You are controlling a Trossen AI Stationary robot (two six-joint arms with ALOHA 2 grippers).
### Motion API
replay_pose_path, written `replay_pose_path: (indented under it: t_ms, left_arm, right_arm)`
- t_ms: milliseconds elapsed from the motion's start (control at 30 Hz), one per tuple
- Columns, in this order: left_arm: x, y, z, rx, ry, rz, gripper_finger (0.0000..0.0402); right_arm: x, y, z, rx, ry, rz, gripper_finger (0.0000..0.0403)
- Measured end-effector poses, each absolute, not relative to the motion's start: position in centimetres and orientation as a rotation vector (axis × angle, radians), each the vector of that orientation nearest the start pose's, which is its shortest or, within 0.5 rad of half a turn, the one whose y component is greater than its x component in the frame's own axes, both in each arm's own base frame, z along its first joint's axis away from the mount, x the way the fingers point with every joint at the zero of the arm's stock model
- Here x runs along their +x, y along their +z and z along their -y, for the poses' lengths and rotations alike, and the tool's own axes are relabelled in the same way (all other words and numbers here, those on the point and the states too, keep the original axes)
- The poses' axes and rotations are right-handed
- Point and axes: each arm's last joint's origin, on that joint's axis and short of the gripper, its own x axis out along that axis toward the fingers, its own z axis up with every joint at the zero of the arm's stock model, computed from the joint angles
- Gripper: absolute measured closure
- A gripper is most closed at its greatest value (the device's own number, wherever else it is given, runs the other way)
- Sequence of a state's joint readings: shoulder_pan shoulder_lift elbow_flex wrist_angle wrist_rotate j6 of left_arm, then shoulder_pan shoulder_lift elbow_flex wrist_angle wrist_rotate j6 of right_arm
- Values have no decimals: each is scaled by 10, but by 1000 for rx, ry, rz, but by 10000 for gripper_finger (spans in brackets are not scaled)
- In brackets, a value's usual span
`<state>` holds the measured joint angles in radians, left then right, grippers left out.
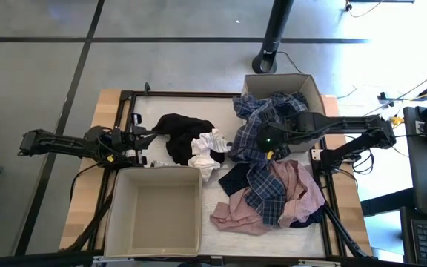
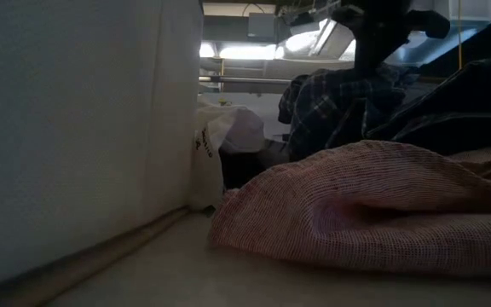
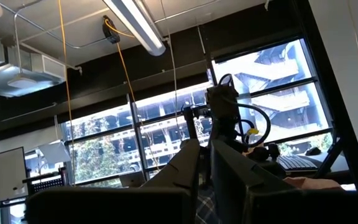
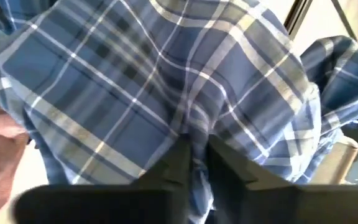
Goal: Sort clothes
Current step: Put the blue checkered polo shirt into the right laundry organizer
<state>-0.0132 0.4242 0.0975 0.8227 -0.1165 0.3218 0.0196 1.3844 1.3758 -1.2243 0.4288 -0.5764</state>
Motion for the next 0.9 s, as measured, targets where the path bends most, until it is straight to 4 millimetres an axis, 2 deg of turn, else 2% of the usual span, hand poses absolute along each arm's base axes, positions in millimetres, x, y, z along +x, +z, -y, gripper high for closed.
replay_pose_path:
  t_ms: [100, 300, 433, 667, 900]
  left_arm:
    - [116, 236, -2, 283, 179, 474, 370]
    - [116, 236, -2, 283, 180, 475, 370]
    - [116, 236, -2, 283, 180, 475, 370]
    - [116, 236, -2, 283, 180, 475, 370]
    - [116, 236, -2, 283, 179, 474, 370]
  right_arm:
    - [248, 333, 7, -787, 5, -1290, 395]
    - [249, 353, 9, -830, -62, -1242, 387]
    - [246, 381, 11, -891, -173, -1191, 397]
    - [233, 435, 19, -1047, -538, -1136, 398]
    - [205, 494, 25, -1206, -883, -1144, 393]
